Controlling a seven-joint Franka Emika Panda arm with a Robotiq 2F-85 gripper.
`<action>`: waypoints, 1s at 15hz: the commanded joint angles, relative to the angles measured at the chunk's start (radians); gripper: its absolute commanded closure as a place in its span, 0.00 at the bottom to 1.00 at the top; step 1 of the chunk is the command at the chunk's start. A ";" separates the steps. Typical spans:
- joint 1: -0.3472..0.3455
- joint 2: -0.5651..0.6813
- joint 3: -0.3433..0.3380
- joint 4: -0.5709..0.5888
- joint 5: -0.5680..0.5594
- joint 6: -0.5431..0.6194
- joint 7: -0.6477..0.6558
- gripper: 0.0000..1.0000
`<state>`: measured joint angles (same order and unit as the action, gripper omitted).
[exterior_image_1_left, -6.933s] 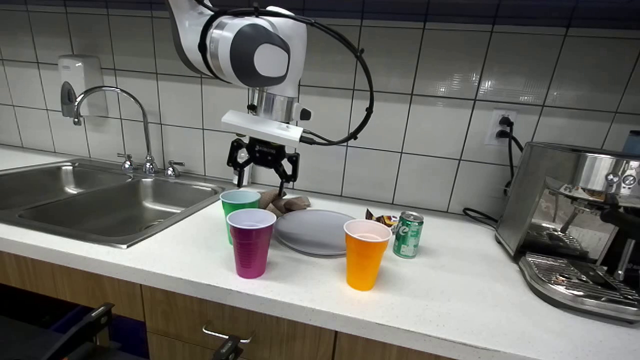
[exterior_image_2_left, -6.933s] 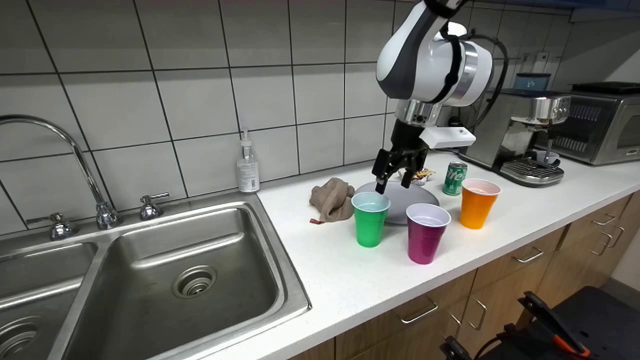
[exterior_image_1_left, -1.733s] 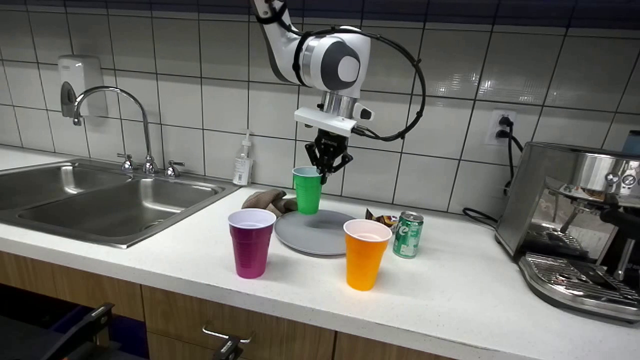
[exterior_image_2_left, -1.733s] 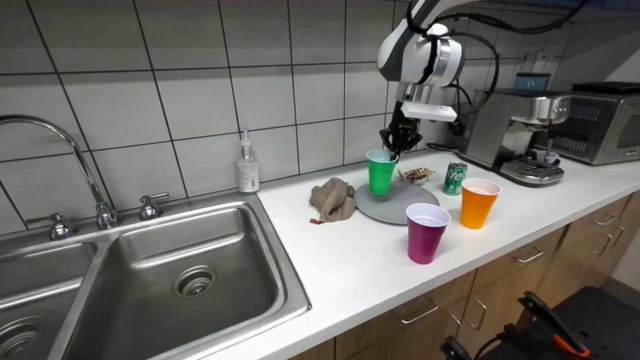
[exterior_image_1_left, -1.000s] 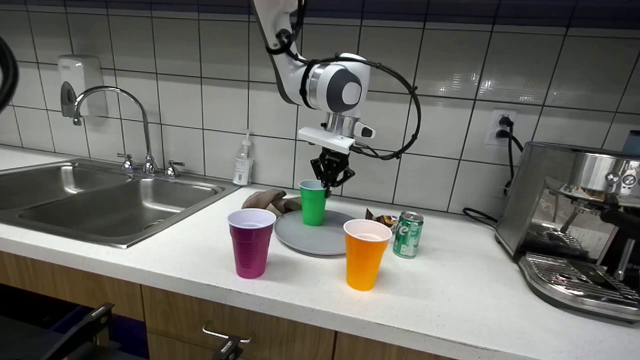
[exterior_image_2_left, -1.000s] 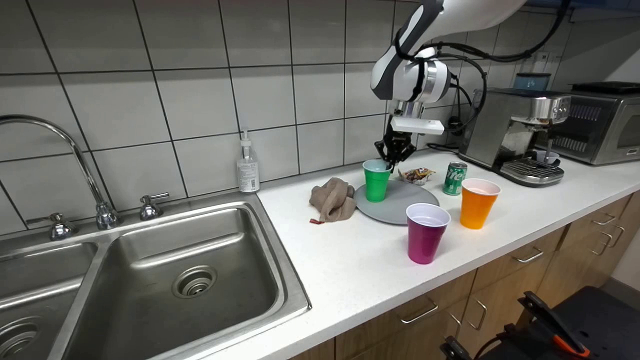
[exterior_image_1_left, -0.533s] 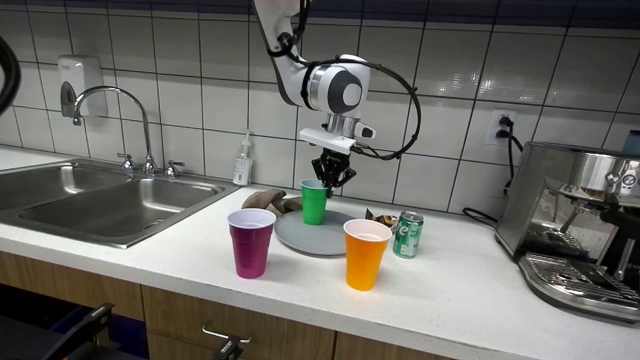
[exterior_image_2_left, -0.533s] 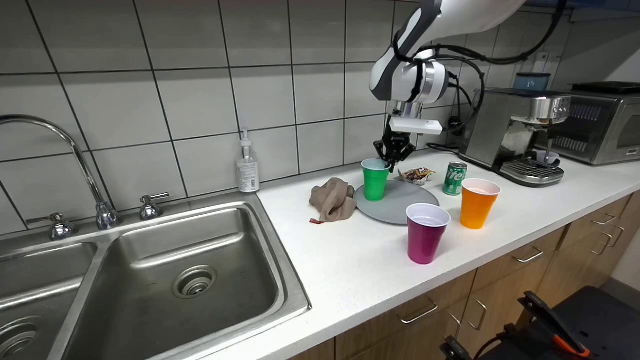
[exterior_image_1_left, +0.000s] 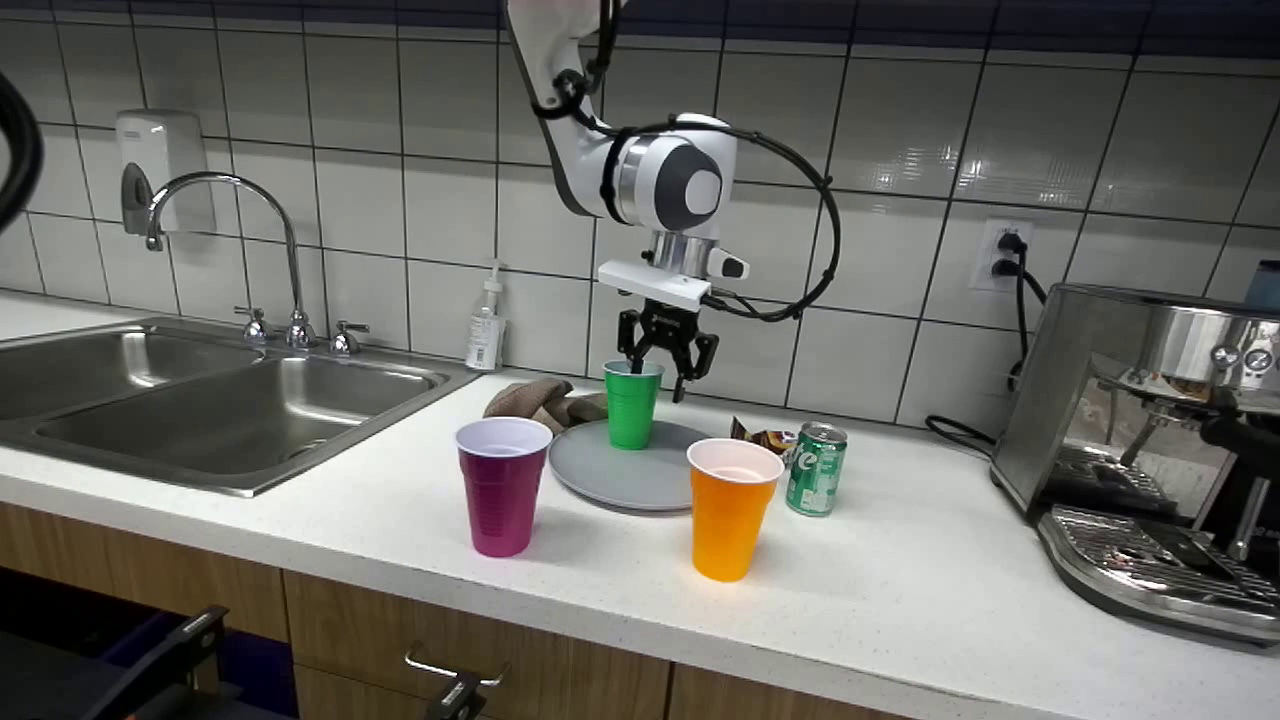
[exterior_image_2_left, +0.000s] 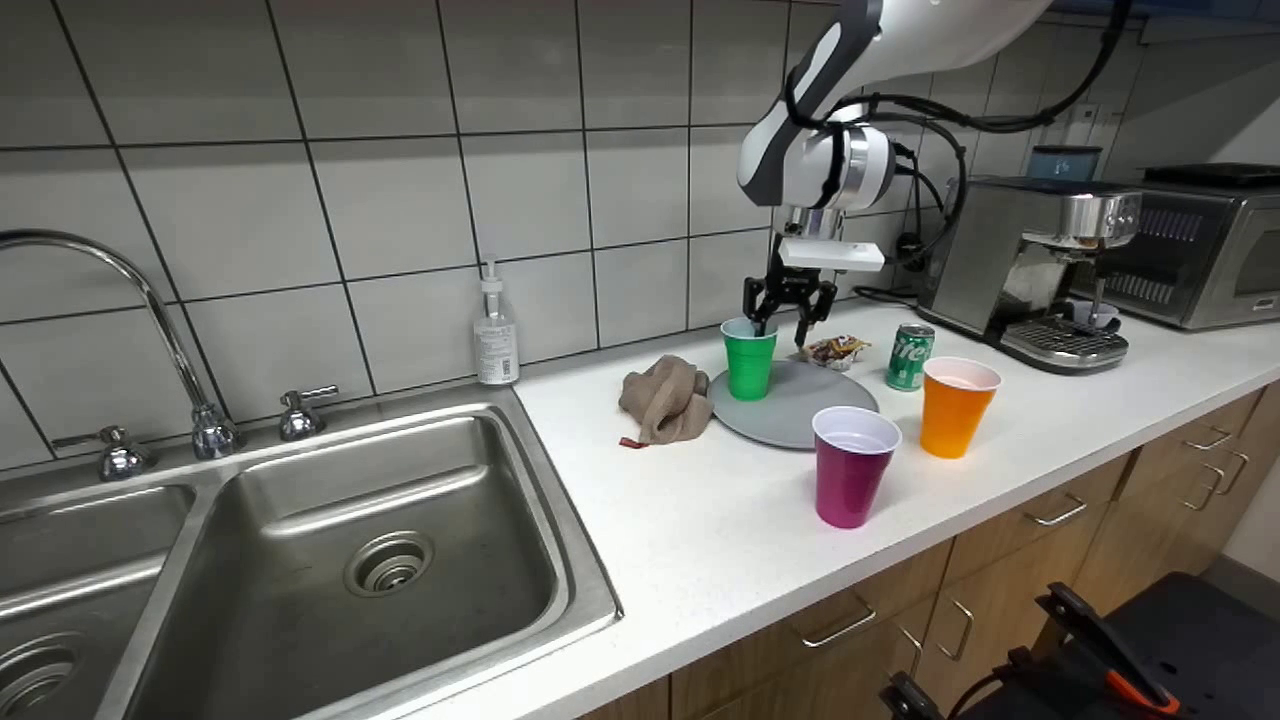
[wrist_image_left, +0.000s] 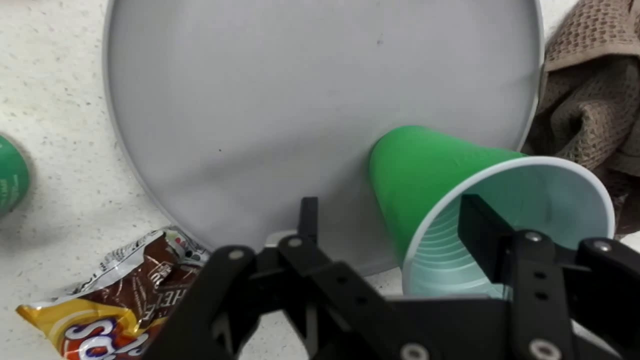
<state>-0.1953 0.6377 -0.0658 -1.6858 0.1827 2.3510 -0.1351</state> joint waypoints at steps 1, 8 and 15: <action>0.002 -0.039 0.006 -0.034 -0.031 0.000 -0.005 0.00; 0.003 -0.164 0.021 -0.182 -0.047 0.074 -0.083 0.00; -0.003 -0.297 0.028 -0.341 -0.034 0.160 -0.163 0.00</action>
<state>-0.1829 0.4238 -0.0571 -1.9241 0.1530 2.4700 -0.2516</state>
